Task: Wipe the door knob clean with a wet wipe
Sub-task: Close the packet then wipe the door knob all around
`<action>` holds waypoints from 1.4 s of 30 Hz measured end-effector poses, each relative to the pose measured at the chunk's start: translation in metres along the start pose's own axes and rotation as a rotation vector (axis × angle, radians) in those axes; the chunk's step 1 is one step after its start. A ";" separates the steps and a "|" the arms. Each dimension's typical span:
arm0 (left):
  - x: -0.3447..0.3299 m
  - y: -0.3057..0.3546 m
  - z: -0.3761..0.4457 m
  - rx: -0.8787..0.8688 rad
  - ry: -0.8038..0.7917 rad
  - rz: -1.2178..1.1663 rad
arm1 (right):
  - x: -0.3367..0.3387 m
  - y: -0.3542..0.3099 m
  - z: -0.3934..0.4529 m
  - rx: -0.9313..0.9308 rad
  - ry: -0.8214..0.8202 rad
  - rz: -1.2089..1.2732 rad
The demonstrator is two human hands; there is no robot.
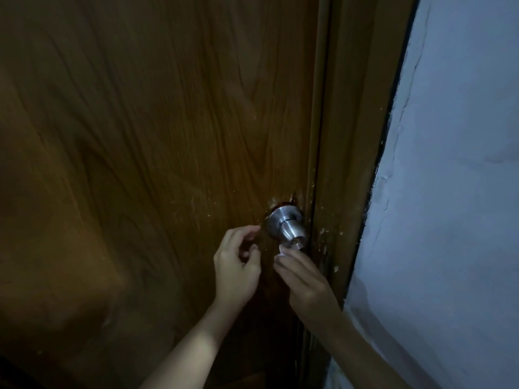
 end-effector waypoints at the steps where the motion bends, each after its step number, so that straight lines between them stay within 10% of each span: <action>1: 0.000 0.000 0.002 0.011 0.004 0.000 | 0.006 0.000 0.000 -0.052 0.051 0.045; 6: -0.008 0.003 0.007 0.010 -0.051 0.067 | 0.031 0.010 0.036 -0.321 0.312 0.087; 12: -0.026 0.022 0.017 -0.111 -0.146 0.243 | 0.009 0.019 0.061 -0.530 0.041 0.094; 23: -0.030 0.022 0.025 -0.081 -0.273 0.233 | 0.013 0.022 0.097 -0.458 -0.002 -0.185; 42: -0.030 0.017 0.024 -0.073 -0.267 0.176 | 0.004 0.013 0.059 -0.627 -0.140 0.101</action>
Point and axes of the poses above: each hand's wrist, its own z-axis towards the middle knuckle, its own x-axis out of the back of the hand, y = z × x, the point moved 4 cm from there along z, towards the middle knuckle, and after that the axes turned 11 degrees about y, right-handed, at the moved point
